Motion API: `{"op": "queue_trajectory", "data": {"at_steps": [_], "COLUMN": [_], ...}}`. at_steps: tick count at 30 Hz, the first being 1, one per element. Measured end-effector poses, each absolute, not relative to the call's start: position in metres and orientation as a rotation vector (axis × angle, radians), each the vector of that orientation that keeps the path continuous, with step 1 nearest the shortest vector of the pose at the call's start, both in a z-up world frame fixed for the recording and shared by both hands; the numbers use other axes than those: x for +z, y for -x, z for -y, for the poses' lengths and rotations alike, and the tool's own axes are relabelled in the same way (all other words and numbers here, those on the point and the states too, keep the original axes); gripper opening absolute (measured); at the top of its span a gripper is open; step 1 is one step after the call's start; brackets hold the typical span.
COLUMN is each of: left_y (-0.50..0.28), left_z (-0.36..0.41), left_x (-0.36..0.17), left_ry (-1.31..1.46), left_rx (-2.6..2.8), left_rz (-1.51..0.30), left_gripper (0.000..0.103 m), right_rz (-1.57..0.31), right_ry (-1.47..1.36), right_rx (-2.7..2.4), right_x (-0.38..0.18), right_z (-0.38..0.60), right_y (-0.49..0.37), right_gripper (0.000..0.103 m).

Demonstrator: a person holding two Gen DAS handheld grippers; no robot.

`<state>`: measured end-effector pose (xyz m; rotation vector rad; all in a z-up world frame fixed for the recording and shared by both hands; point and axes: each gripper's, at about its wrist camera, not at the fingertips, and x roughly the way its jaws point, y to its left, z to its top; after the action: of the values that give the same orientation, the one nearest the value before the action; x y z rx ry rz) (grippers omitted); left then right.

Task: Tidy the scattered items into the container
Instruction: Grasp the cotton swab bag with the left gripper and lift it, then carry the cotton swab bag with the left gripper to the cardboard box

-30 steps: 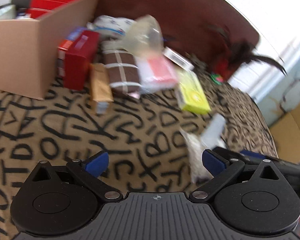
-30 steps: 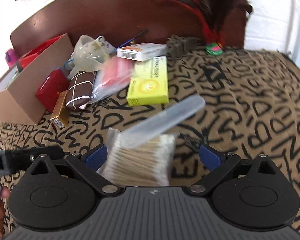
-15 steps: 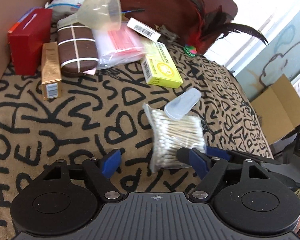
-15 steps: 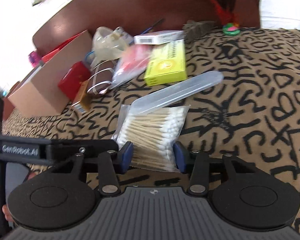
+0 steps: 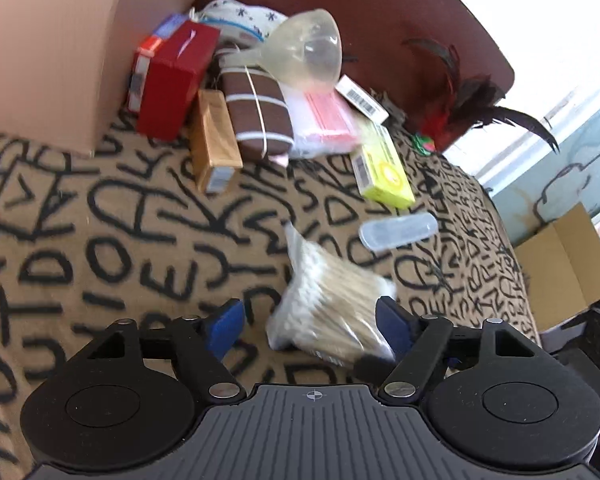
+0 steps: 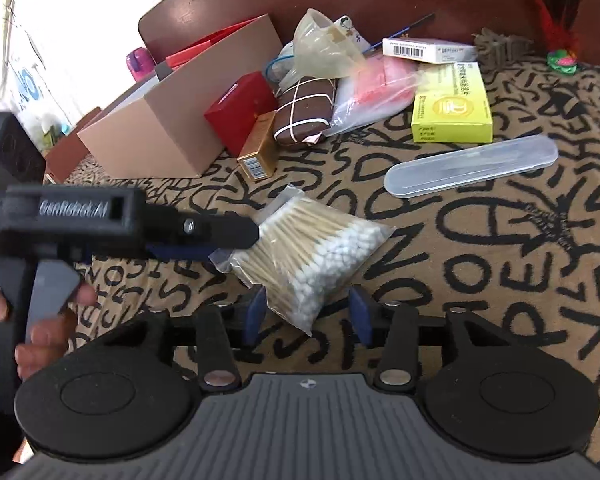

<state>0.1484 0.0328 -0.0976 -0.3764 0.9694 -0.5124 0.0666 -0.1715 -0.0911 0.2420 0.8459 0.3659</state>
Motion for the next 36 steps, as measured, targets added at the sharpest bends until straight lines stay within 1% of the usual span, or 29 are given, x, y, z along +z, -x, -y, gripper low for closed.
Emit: {"op": "queue_trajectory", "data": {"at_steps": [4, 7, 8, 9, 11, 13, 14, 15, 17, 19, 20, 21, 23, 27, 32, 36], "left_y": [-0.162, -0.163, -0.162, -0.162, -0.161, -0.158, -0.158, -0.159, -0.161, -0.161, -0.16, -0.158, -0.155, -0.14, -0.122, -0.115], "left_z": [-0.024, -0.017, -0.015, -0.014, -0.014, -0.013, -0.013, -0.015, -0.016, -0.015, -0.013, -0.012, -0.011, -0.019, -0.046, -0.076], "left_x": [-0.101, -0.106, -0.107, -0.107, -0.109, -0.108, -0.107, -0.108, -0.11, -0.111, -0.11, -0.11, -0.108, -0.091, -0.052, -0.018], "left_ry": [0.334, 0.301, 0.29, 0.284, 0.287, 0.268, 0.272, 0.286, 0.305, 0.297, 0.28, 0.26, 0.244, 0.225, 0.234, 0.24], "left_rx": [-0.544, -0.573, -0.579, -0.599, -0.618, -0.617, -0.617, -0.609, -0.609, -0.61, -0.609, -0.604, -0.597, -0.574, -0.541, -0.482], "left_rz": [-0.992, -1.004, -1.001, -1.009, -1.026, -1.019, -1.019, -1.018, -1.022, -1.014, -1.008, -0.999, -0.989, -0.939, -0.823, -0.715], "left_gripper": [0.082, 0.076, 0.066, 0.053, 0.048, 0.049, 0.057, 0.061, 0.062, 0.059, 0.056, 0.045, 0.042, 0.042, 0.042, 0.042], "right_rz": [-0.844, -0.845, -0.848, -0.849, -0.856, -0.863, -0.864, -0.866, -0.866, -0.869, -0.869, -0.872, -0.881, -0.866, -0.777, -0.697], "right_ry": [-0.256, -0.263, -0.265, -0.267, -0.27, -0.243, -0.23, -0.225, -0.242, -0.264, -0.263, -0.255, -0.23, -0.175, -0.105, -0.033], "right_rx": [0.363, 0.353, 0.352, 0.351, 0.349, 0.347, 0.353, 0.357, 0.355, 0.346, 0.345, 0.342, 0.338, 0.354, 0.417, 0.474], "right_x": [-0.09, -0.092, -0.093, -0.094, -0.096, -0.094, -0.093, -0.093, -0.094, -0.097, -0.097, -0.097, -0.095, -0.08, -0.043, -0.012], "right_z": [0.171, 0.17, 0.17, 0.169, 0.168, 0.166, 0.165, 0.165, 0.166, 0.168, 0.167, 0.166, 0.161, 0.149, 0.128, 0.101], "right_y": [-0.065, -0.068, -0.07, -0.071, -0.073, -0.074, -0.073, -0.073, -0.073, -0.075, -0.076, -0.077, -0.077, -0.071, -0.066, -0.078], "right_gripper": [0.051, 0.051, 0.05, 0.05, 0.048, 0.042, 0.04, 0.039, 0.039, 0.039, 0.038, 0.038, 0.035, 0.034, 0.034, 0.034]}}
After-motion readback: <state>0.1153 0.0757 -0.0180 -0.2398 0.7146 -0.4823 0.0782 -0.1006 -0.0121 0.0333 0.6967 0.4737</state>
